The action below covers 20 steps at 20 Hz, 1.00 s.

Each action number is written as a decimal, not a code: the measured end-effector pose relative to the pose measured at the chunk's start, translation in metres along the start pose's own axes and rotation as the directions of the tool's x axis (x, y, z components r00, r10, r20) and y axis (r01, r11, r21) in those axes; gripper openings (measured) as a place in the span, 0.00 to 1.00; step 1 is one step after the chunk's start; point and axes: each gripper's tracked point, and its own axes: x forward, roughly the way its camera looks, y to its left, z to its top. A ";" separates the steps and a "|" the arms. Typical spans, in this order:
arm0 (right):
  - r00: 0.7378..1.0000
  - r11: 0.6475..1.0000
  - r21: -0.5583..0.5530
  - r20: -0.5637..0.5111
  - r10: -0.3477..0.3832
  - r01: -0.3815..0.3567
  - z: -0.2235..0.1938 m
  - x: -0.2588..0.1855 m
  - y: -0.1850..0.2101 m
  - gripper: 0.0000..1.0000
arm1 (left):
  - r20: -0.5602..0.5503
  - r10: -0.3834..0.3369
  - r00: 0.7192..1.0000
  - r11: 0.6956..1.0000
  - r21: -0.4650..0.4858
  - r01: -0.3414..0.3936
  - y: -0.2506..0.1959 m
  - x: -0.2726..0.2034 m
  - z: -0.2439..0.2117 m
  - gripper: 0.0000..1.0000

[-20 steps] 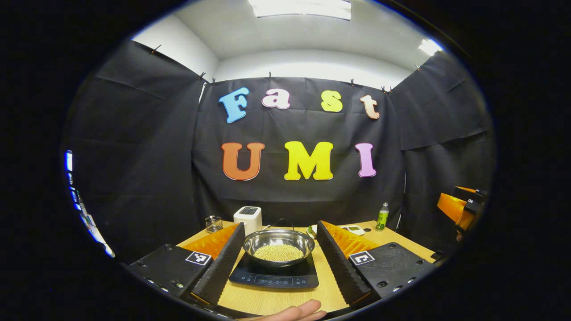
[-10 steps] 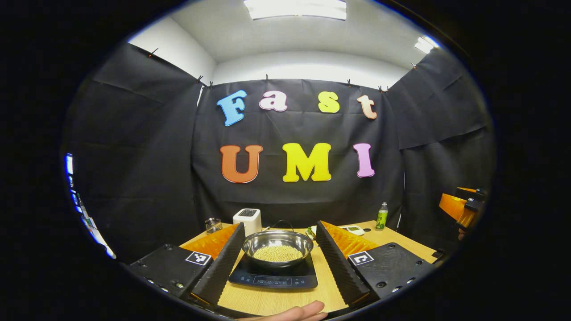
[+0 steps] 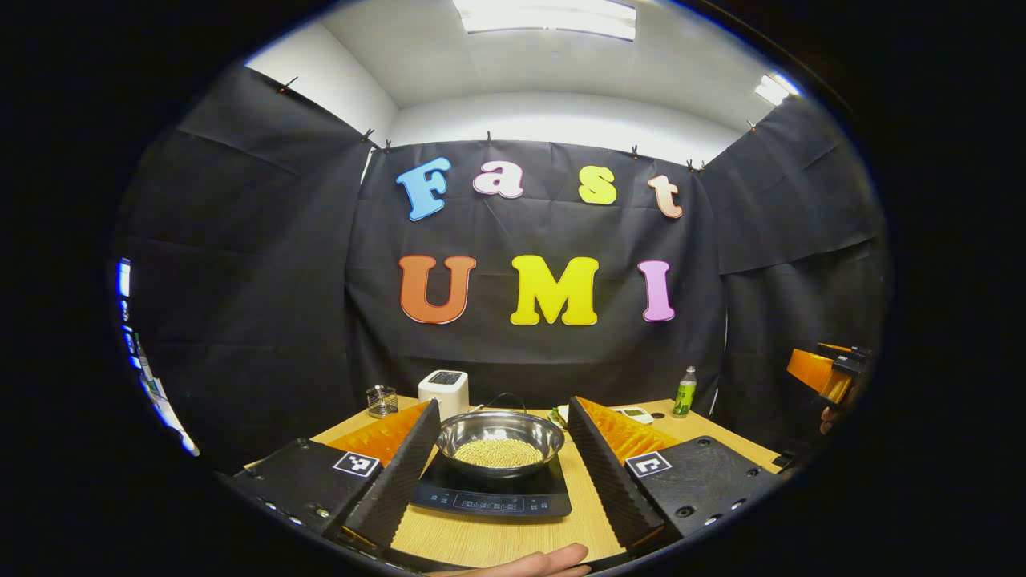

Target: First push the handle of the pot to place it horizontally, then grasp the pot with both hands and set it on the induction cooktop.

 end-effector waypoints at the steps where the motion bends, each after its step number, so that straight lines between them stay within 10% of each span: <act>1: 1.000 1.000 0.006 0.008 -0.002 0.001 0.001 0.000 0.001 0.97 | 0.007 0.002 1.000 1.000 -0.002 -0.002 0.004 0.000 0.000 0.96; 20: 1.000 0.999 0.036 0.013 0.002 -0.003 0.001 -0.007 0.011 0.97 | 0.088 -0.029 0.996 0.999 -0.025 0.031 0.012 -0.017 0.013 0.95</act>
